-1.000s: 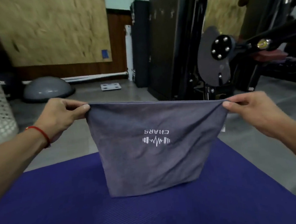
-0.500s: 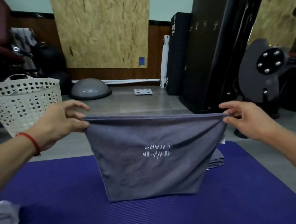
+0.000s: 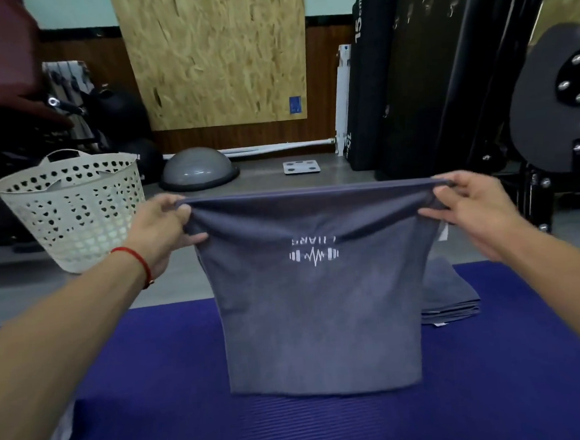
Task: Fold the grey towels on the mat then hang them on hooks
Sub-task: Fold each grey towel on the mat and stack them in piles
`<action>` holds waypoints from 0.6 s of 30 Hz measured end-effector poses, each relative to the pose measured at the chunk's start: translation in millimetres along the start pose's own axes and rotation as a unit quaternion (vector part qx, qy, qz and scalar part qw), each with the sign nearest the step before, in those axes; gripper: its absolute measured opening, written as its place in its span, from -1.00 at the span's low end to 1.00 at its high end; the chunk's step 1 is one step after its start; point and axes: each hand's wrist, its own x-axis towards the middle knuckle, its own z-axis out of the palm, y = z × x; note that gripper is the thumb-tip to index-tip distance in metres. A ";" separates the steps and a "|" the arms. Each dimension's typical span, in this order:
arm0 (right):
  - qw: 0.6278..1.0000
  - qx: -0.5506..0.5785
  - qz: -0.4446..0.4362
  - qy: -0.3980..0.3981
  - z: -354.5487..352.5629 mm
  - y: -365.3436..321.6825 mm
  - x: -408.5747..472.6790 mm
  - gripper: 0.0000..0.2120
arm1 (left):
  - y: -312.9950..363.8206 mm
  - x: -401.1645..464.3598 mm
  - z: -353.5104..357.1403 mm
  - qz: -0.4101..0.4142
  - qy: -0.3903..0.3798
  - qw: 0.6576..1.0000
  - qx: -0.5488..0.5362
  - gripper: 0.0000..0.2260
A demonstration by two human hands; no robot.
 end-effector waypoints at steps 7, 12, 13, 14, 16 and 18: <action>0.994 0.012 -0.070 -0.087 -32.7 30.4 -65.5 -0.95 | -42.7 -96.3 -53.7 0.044 -0.144 0.988 -0.033 -0.96; 0.964 -0.104 0.106 -0.219 -51.9 158.1 -147.5 -0.73 | -172.1 -176.5 -70.3 -0.159 -0.199 0.965 0.055 -0.81; 0.938 -0.161 0.136 -0.274 -60.2 187.3 -164.9 -0.82 | -199.6 -196.0 -73.1 -0.202 -0.209 0.954 0.079 -0.88; 0.904 -0.230 0.146 -0.330 -70.7 212.8 -181.0 -0.96 | -225.4 -214.3 -77.5 -0.232 -0.223 0.940 0.110 -0.92; 0.829 -0.356 0.112 -0.417 -89.1 241.3 -208.2 -0.75 | -258.1 -245.8 -87.0 -0.255 -0.257 0.917 0.165 -0.86; 0.780 -0.415 0.073 -0.463 -102.1 245.3 -224.1 -0.62 | -269.4 -268.3 -97.7 -0.224 -0.322 0.895 0.215 -0.78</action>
